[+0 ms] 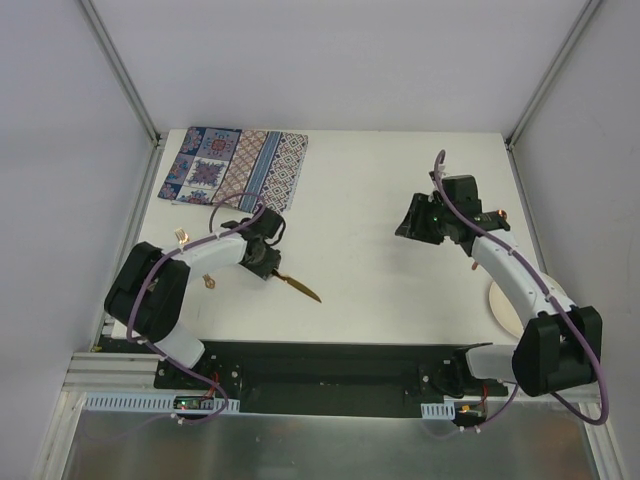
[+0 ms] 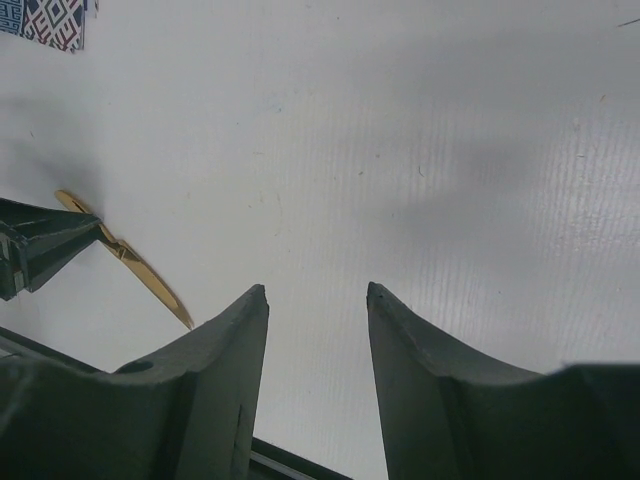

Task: Set the dinner table for one person
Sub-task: Move the knife to the center of the board.

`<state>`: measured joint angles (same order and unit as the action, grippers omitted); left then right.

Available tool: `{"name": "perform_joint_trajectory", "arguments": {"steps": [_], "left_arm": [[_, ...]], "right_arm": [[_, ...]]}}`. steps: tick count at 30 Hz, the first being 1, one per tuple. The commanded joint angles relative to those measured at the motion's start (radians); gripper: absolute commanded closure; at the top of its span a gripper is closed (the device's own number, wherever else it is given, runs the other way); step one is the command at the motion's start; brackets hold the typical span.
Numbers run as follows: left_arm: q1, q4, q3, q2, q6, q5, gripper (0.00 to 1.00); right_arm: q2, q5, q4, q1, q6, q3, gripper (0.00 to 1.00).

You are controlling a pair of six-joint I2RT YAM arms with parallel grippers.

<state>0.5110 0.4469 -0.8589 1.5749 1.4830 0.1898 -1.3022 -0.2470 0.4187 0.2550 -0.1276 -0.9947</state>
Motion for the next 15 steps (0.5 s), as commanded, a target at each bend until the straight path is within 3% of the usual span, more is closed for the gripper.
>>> {"name": "perform_joint_trajectory", "arguments": {"steps": [1,8,13,15], "left_arm": [[0.009,0.105,-0.005,0.072,-0.041,-0.032,0.75],[0.009,0.118,-0.032,0.117,-0.053,-0.052,0.8],[0.009,0.125,-0.072,0.116,-0.107,-0.02,1.0],[0.009,0.139,-0.092,0.116,-0.13,0.003,1.0]], "right_arm": [[0.055,0.014,-0.009,-0.022,-0.015,0.013,0.53],[0.077,0.008,-0.005,-0.056,-0.015,0.024,0.53],[0.075,0.002,-0.005,-0.068,-0.02,0.024,0.53],[0.067,-0.003,-0.008,-0.069,-0.021,0.021,0.53]]}}
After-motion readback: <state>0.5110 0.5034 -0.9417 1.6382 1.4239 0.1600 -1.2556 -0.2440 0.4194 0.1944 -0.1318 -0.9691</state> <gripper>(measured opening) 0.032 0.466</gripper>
